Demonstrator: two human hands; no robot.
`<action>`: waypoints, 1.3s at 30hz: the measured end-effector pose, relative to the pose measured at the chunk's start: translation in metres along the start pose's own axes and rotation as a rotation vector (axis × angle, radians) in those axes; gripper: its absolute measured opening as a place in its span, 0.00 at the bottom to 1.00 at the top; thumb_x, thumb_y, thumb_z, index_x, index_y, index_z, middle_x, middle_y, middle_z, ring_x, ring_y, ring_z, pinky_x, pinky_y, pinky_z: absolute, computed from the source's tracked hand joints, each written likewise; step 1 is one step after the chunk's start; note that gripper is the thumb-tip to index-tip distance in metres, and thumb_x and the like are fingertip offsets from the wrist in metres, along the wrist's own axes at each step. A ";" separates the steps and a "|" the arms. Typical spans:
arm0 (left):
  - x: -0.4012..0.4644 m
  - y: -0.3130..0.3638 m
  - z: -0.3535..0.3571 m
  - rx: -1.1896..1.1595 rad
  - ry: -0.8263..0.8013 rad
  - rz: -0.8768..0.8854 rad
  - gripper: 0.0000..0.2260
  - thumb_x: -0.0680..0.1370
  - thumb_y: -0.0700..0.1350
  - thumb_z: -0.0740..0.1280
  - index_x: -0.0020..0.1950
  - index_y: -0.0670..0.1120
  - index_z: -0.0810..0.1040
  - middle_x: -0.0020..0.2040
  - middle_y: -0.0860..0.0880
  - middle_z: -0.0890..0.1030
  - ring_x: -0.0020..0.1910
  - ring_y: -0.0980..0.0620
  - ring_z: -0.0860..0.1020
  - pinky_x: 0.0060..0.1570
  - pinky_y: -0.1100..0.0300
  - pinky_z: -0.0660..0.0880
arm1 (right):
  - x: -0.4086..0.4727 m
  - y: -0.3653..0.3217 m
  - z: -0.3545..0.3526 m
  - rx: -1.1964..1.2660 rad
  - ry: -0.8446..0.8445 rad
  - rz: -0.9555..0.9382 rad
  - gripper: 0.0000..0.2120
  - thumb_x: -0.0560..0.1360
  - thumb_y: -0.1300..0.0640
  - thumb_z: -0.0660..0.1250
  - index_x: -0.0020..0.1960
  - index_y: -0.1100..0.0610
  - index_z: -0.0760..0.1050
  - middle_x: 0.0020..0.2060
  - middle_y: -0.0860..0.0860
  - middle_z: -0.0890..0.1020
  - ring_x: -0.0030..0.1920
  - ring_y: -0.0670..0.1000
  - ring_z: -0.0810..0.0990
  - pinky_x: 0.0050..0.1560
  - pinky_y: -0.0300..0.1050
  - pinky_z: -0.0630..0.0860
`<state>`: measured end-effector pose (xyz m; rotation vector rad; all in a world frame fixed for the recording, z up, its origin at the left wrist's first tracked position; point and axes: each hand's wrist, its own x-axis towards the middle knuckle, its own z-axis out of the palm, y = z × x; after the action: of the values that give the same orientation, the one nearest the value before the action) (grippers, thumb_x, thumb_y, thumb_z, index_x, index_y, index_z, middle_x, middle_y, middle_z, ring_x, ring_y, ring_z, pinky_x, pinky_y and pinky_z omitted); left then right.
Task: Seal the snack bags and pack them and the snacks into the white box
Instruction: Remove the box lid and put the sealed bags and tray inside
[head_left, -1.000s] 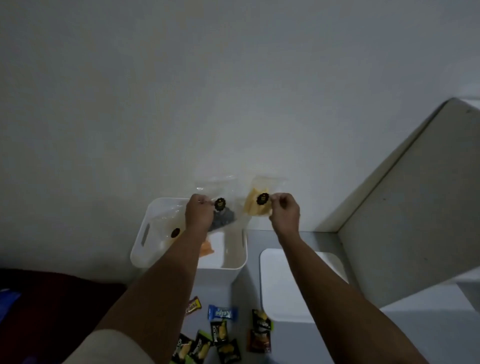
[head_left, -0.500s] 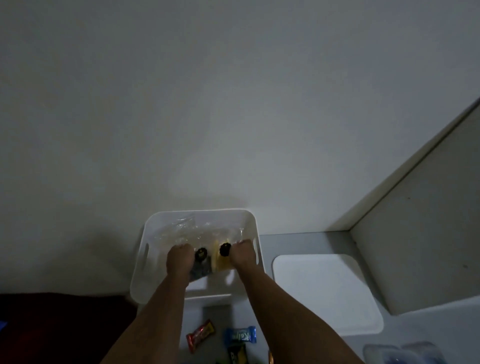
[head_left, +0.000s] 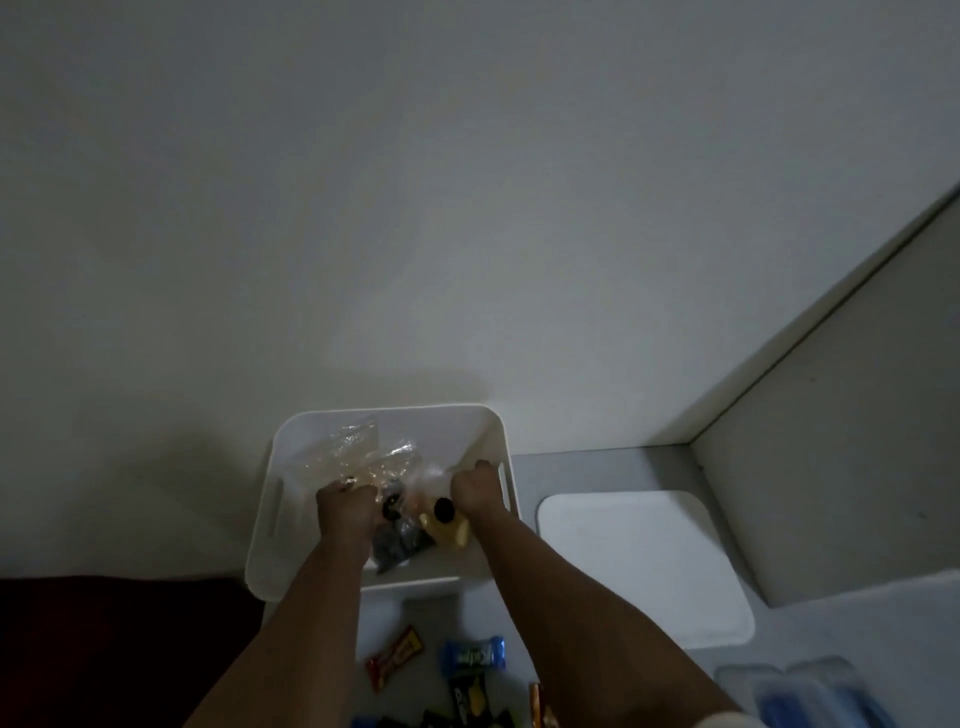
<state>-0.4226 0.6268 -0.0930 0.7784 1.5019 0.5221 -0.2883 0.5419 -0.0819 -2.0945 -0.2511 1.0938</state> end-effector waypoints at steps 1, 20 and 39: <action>-0.010 0.004 0.000 0.006 0.005 0.017 0.06 0.77 0.31 0.66 0.44 0.41 0.76 0.44 0.44 0.77 0.50 0.44 0.74 0.49 0.48 0.75 | -0.009 -0.002 -0.005 -0.013 0.012 -0.034 0.19 0.82 0.63 0.58 0.72 0.66 0.68 0.68 0.63 0.76 0.68 0.62 0.75 0.56 0.45 0.72; -0.183 -0.033 0.087 0.343 -0.306 0.342 0.06 0.67 0.47 0.65 0.39 0.46 0.79 0.41 0.44 0.82 0.41 0.43 0.78 0.45 0.53 0.75 | -0.121 0.091 -0.184 0.170 0.377 -0.419 0.12 0.79 0.61 0.63 0.60 0.57 0.82 0.54 0.50 0.85 0.51 0.47 0.80 0.54 0.38 0.73; -0.342 -0.316 0.259 0.842 -0.458 0.056 0.25 0.78 0.46 0.70 0.74 0.42 0.70 0.70 0.39 0.75 0.65 0.39 0.77 0.61 0.46 0.78 | -0.103 0.423 -0.475 -0.265 0.344 0.196 0.29 0.78 0.46 0.66 0.75 0.57 0.67 0.69 0.61 0.73 0.69 0.64 0.72 0.69 0.58 0.71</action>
<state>-0.2283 0.1319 -0.1169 1.4744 1.2387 -0.2859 -0.0517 -0.0543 -0.1418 -2.5467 -0.0225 0.8223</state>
